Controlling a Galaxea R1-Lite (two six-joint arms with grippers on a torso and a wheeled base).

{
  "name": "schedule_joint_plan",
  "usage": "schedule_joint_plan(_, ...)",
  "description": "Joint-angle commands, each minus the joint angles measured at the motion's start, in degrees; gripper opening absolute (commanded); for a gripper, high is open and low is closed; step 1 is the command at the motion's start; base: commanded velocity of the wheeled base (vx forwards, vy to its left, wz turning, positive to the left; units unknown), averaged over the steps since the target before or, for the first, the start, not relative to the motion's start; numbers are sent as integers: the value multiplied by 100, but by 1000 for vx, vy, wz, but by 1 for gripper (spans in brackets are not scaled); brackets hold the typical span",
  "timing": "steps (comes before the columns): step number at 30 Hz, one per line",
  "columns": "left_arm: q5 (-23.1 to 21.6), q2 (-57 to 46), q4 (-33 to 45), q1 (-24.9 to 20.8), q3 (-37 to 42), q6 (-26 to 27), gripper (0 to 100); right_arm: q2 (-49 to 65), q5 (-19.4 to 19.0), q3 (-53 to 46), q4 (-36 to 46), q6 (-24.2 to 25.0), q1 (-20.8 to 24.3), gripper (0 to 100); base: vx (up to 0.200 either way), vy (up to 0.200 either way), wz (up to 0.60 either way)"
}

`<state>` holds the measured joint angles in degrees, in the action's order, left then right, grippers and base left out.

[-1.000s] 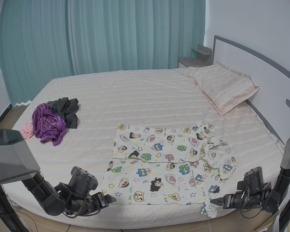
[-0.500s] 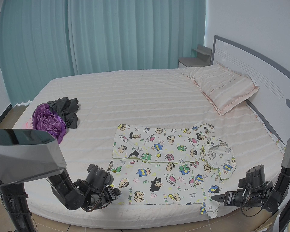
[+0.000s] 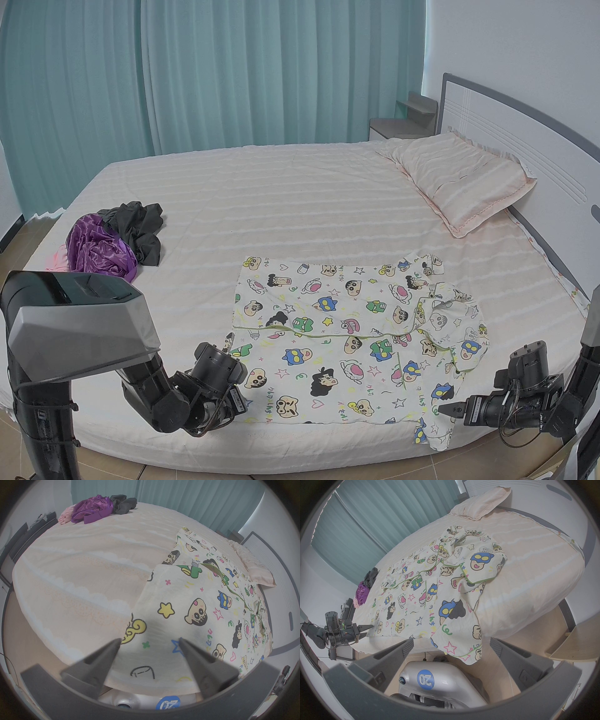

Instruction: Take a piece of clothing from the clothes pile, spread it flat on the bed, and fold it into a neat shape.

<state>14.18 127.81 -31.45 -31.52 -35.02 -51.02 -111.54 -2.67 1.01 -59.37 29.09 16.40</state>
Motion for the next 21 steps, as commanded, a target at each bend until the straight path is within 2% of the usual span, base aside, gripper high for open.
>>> schedule_joint_plan(1,6,-28,-10,41,22,-13,0,-104,30,-101,4,-8,-14,100,0,0,0)
schedule_joint_plan(13,-29,-766,-54,735,39,-49,0,-315,56,-101,4,-17,39,100,0,0,0)
schedule_joint_plan(21,-29,-880,-54,1069,154,-31,0,-465,65,-101,4,-35,109,100,0,0,0)
